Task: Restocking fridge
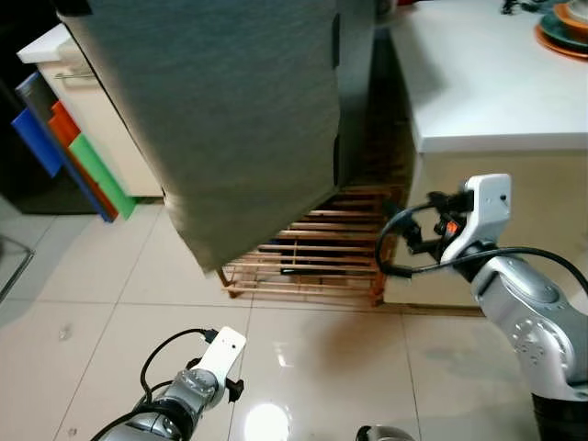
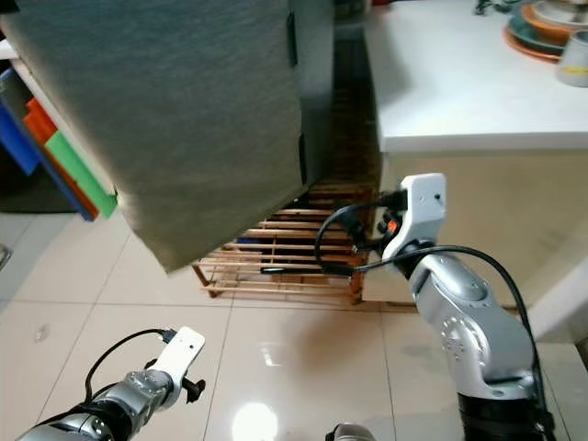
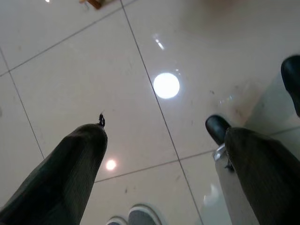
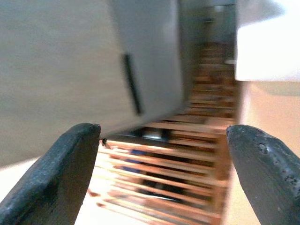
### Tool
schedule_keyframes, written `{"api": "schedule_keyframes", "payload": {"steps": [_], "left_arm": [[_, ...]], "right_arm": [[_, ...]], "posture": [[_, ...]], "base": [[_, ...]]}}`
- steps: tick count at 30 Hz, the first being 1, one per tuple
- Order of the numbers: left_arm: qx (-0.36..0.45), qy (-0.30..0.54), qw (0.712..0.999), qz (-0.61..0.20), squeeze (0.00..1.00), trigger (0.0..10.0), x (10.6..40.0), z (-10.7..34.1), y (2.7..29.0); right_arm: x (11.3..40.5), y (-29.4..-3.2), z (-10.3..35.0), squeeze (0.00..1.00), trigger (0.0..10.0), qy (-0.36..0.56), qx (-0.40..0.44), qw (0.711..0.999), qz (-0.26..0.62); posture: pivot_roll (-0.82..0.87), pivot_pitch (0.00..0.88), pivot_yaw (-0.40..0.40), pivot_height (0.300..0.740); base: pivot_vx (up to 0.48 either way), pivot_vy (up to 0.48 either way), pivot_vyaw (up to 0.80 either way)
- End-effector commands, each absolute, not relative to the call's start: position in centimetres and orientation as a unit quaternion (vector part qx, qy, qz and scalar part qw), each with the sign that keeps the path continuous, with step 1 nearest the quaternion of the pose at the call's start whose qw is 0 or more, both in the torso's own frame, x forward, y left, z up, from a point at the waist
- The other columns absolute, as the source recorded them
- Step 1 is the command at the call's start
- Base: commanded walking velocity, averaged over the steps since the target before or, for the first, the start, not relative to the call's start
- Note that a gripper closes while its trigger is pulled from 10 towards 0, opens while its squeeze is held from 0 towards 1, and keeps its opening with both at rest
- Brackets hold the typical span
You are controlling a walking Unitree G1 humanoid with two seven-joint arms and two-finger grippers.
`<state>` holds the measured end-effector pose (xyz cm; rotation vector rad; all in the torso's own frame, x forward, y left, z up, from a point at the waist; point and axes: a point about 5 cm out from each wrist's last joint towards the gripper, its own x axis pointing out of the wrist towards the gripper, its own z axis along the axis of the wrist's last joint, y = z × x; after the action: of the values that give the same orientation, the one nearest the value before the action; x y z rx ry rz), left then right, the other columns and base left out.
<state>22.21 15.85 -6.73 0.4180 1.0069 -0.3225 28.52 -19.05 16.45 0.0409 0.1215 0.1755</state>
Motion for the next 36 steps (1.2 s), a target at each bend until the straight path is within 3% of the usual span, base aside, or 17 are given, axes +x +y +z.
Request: {"api": "schedule_keyframes", "payload": {"steps": [1,3,5,6,7,10,11,16,22,36], "left_arm": [[0.215,0.429,0.863,-0.155,0.00,10.0,24.0,-5.6,15.3],[0.215,0.391,0.881,-0.156,0.00,10.0,25.4,-4.6,14.6],[0.189,0.318,0.917,-0.147,0.00,10.0,28.0,-2.3,13.5],[0.189,0.318,0.917,-0.147,0.00,10.0,28.0,-2.3,13.5],[0.163,0.255,0.944,-0.134,0.00,10.0,29.8,-0.2,14.3],[0.051,0.108,0.982,-0.143,0.00,10.0,33.1,5.9,15.1],[0.019,0.062,0.987,-0.146,0.00,10.0,33.7,8.2,14.8],[0.018,-0.041,0.991,-0.123,0.00,10.0,34.0,13.2,14.3],[-0.004,-0.077,0.986,-0.147,0.00,10.0,33.5,14.6,12.6],[-0.030,-0.046,0.984,-0.172,0.00,10.0,32.2,14.3,11.3]], "right_arm": [[29.0,-19.3,16.5,0.55,10.0,0.038,-0.002,0.999,0.034],[29.2,-19.4,16.2,0.55,10.0,0.030,-0.014,0.999,0.006],[29.1,-19.7,15.5,0.54,10.0,0.029,-0.029,0.999,-0.030],[29.1,-19.7,15.5,0.54,10.0,0.029,-0.029,0.999,-0.030],[29.0,-19.8,15.0,0.54,10.0,0.026,-0.039,0.998,-0.053],[28.6,-20.1,14.3,0.55,10.0,0.011,-0.070,0.994,-0.080],[28.4,-20.3,14.1,0.55,10.0,0.006,-0.079,0.993,-0.087],[27.5,-21.6,12.5,0.56,10.0,0.019,-0.105,0.988,-0.108],[27.4,-21.7,11.8,0.57,10.0,0.025,-0.109,0.987,-0.115],[26.7,-21.2,11.4,0.62,10.0,0.004,-0.131,0.984,-0.118]], "posture": [[-0.10,0.000,0.101,0.740],[-0.10,0.000,0.101,0.740],[-0.09,0.000,0.088,0.740],[-0.09,0.000,0.088,0.740],[-0.09,0.000,0.083,0.740],[-0.08,0.000,0.074,0.740],[-0.08,0.000,0.074,0.740],[-0.07,0.000,0.070,0.740],[-0.07,0.000,0.070,0.740],[-0.09,0.000,0.077,0.740]], "base": [[0.000,0.000,0.00],[0.000,0.000,0.00],[0.000,0.000,0.00],[0.000,0.000,0.00],[0.000,0.000,0.00],[0.000,0.000,0.00],[0.000,0.000,0.00],[0.000,0.000,0.00],[0.000,0.000,-0.32],[0.000,0.000,-0.72]]}}
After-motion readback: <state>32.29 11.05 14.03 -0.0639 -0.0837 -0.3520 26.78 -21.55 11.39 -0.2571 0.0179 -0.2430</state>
